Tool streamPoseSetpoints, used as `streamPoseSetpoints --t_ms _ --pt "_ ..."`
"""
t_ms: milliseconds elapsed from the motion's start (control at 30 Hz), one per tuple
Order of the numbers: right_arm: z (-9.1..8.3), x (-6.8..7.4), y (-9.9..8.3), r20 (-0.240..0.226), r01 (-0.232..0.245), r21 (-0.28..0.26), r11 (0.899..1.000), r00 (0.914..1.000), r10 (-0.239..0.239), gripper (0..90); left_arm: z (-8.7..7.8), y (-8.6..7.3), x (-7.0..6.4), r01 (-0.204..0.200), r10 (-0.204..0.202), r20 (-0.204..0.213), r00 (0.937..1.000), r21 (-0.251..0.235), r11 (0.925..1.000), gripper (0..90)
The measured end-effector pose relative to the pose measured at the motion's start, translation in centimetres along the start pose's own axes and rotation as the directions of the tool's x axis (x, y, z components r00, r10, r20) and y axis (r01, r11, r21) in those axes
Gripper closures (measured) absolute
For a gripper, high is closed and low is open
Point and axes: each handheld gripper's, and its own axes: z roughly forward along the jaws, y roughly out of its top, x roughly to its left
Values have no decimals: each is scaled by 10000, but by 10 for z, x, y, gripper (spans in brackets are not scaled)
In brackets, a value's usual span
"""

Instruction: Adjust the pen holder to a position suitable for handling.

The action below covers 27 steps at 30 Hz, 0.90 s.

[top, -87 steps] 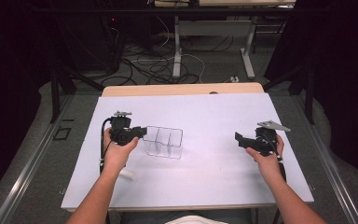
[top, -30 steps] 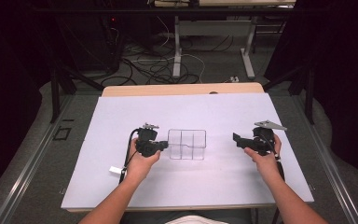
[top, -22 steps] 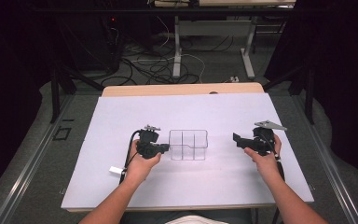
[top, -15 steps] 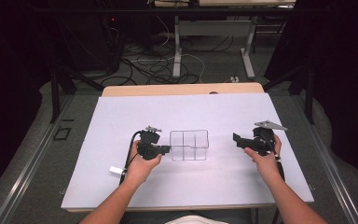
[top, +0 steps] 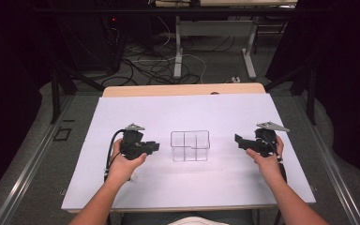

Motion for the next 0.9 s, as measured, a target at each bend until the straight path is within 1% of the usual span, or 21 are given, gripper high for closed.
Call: streamPoseSetpoints --t_ms 67,100,233,333,367,467,533,600,667,700,733,767,800,833,867,900 --pt "0 0 0 18 104 3 9999 9999 -104 74 -6 -3 5 -79 77 -121 9999 -212 9997 687" --pt "0 0 0 14 70 27 10000 10000 -70 74 -9 -5 8 -148 141 -228 9996 -314 9994 670" --pt "1 1 1 13 67 -33 10000 10000 -67 76 -18 -12 20 72 -88 -289 9995 -540 9985 622" --pt "3 2 0 -2 151 56 9999 9999 -151 76 -24 -17 30 -59 40 -363 9993 -525 9986 576" --pt "4 2 0 -13 98 91 9999 10000 -98 76 -26 -18 33 -80 63 -338 9994 -480 9988 561" --pt "4 2 0 -26 167 61 9998 9999 -167 76 -30 -22 41 -2 -30 -508 9987 -624 9980 526" --pt "3 2 0 -35 171 42 9998 9998 -171 76 -33 -24 46 145 -190 -630 9978 -712 9974 499" --pt "3 2 1 -51 174 56 9998 9998 -173 77 -35 -26 51 227 -272 -708 9971 -635 9977 460" --pt "3 2 0 -18 177 30 9998 9998 -177 77 -37 -27 55 119 -163 -905 9958 -487 9987 435" --pt "3 2 0 -14 176 33 9998 9998 -176 77 -38 -28 57 12 -58 -1016 9948 -445 9990 407" --pt "3 2 0 -14 176 33 9998 9998 -176 77 -40 -29 59 -161 113 -1123 9936 -422 9990 407" --pt "3 2 1 -10 188 -1 9998 9998 -188 78 -41 -29 61 -249 190 -1285 9915 -444 9987 398" --pt "3 2 1 -10 202 2 9998 9998 -202 78 -41 -29 62 -278 215 -1340 9908 -454 9986 385" --pt "3 3 0 -15 205 1 9998 9998 -205 79 -42 -30 64 -518 434 -1409 9891 -568 9970 376" --pt "3 3 0 -12 211 8 9998 9998 -211 79 -43 -31 66 -614 512 -1407 9887 -693 9957 364" --pt "3 2 0 -4 210 11 9998 9998 -210 79 -44 -31 68 -715 603 -1478 9872 -716 9949 360"
